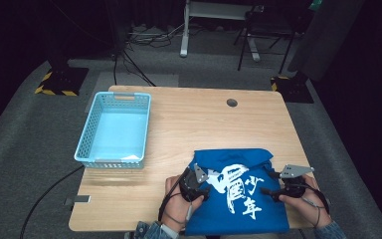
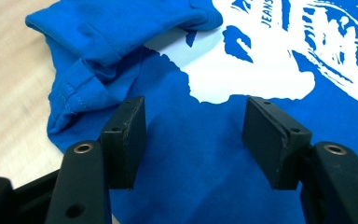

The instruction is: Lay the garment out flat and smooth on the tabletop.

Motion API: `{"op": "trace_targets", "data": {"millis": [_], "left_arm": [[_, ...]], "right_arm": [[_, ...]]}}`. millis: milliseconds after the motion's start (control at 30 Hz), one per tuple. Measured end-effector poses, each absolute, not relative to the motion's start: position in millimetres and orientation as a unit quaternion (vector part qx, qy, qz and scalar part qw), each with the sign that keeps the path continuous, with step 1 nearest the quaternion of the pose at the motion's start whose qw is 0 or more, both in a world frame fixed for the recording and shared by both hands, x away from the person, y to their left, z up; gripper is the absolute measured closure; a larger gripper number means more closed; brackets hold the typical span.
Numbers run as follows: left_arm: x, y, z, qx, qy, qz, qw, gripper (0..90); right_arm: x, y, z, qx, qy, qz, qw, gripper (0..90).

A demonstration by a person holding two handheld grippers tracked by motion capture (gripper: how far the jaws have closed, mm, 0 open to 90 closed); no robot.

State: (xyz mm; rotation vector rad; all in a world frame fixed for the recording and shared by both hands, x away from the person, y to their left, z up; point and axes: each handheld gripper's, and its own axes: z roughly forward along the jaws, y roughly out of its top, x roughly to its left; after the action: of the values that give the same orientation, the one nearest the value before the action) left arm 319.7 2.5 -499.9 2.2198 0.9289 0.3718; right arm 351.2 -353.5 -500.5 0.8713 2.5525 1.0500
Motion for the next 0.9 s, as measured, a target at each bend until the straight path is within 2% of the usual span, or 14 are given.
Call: {"op": "trace_targets", "data": {"millis": [133, 200, 233, 367, 467, 700, 767, 800, 867, 900], "left_arm": [[300.8, 5.3, -495.4, 0.865, 0.354, 0.122, 0.334, 41.5], [297.0, 7.5, -492.1, 0.863, 0.361, 0.105, 0.338, 41.4], [296.8, 9.3, -489.5, 0.858, 0.361, 0.116, 0.346, 39.8], [306.8, 12.7, -480.0, 0.846, 0.362, 0.165, 0.354, 32.6], [318.6, 11.5, -477.7, 0.845, 0.358, 0.192, 0.348, 30.8], [348.9, -1.4, -486.5, 0.854, 0.335, 0.212, 0.336, 31.2], [356.5, -5.4, -489.8, 0.863, 0.327, 0.212, 0.323, 39.0], [359.4, -6.8, -490.5, 0.866, 0.324, 0.204, 0.321, 50.8], [362.0, -8.8, -488.3, 0.869, 0.324, 0.190, 0.322, 69.6], [362.0, -9.4, -485.7, 0.869, 0.324, 0.191, 0.323, 76.9]], "right_arm": [[332.6, -352.3, -498.0, 0.285, 0.886, 0.349, 0.112, 23.2], [327.3, -352.8, -494.2, 0.277, 0.893, 0.340, 0.099, 28.2], [326.4, -353.8, -492.3, 0.276, 0.892, 0.345, 0.101, 28.4], [333.1, -360.9, -481.0, 0.288, 0.867, 0.378, 0.151, 27.9], [343.2, -361.6, -475.5, 0.294, 0.852, 0.394, 0.179, 25.4], [372.7, -349.2, -478.9, 0.274, 0.863, 0.383, 0.181, 27.4], [378.8, -341.7, -482.3, 0.252, 0.877, 0.370, 0.175, 35.3], [381.3, -338.1, -484.2, 0.244, 0.882, 0.365, 0.171, 42.0], [385.0, -333.0, -486.1, 0.230, 0.889, 0.358, 0.168, 55.3], [386.5, -330.4, -486.0, 0.227, 0.891, 0.357, 0.163, 64.7]]}}
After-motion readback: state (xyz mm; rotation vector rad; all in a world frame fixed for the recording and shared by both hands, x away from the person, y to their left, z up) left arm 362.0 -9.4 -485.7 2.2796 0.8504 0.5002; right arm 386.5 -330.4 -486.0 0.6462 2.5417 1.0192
